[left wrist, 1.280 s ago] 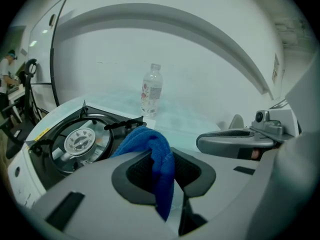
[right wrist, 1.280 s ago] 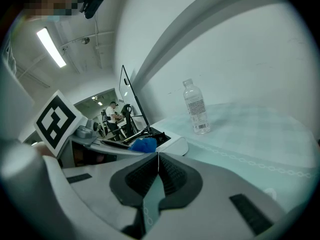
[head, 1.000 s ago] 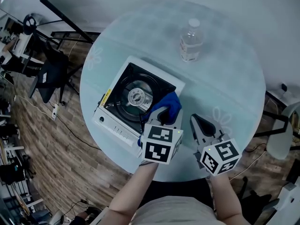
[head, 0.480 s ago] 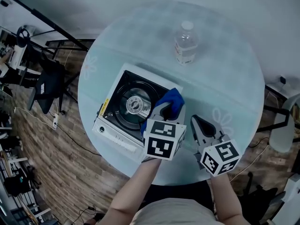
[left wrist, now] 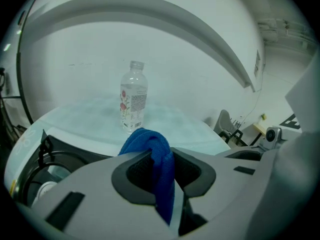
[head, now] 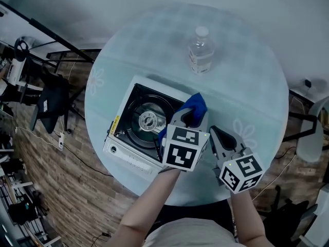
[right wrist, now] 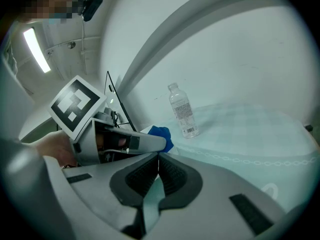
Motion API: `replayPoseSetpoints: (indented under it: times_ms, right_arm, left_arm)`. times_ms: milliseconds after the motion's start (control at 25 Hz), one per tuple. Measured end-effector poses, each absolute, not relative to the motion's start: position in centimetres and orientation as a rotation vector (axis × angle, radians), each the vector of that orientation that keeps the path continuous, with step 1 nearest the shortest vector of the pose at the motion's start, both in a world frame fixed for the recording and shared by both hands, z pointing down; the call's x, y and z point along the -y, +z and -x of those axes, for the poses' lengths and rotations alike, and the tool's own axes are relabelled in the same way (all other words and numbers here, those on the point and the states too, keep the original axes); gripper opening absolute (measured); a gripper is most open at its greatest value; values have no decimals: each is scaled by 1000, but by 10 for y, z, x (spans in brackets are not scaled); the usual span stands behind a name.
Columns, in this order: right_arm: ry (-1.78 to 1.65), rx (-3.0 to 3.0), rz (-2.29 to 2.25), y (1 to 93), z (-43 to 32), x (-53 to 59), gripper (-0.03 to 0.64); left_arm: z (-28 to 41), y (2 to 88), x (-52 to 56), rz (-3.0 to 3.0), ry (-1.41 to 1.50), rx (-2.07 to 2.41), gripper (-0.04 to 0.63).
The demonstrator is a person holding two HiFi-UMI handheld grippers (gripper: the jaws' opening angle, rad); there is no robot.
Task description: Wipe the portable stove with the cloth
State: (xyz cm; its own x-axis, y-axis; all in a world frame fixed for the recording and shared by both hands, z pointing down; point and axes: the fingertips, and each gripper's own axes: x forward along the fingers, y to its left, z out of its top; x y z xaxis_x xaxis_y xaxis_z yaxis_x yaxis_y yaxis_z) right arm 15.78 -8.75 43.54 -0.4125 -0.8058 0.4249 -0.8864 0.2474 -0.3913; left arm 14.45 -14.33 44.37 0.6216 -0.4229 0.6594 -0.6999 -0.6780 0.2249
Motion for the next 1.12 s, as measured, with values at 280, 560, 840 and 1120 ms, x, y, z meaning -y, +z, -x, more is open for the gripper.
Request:
replayPoseSetpoints:
  times_ms: [280,560,840,1120]
  right_arm:
    - [893,2349,-1662,435,-158,91,21]
    - [898,2342,-1691,435,-155,95,21]
    - [918,2326,-1712,437,-147,92,21]
    - [928,2314,-1730,438,-141,91,21]
  left_arm:
    - [-146,423,159,-2443,733,816,97]
    - [-143,393,182,-2555,674,787,97]
    - [-126,366,205,-2723,670,767,97]
    - [-107,341,233,-2843,730,826,95]
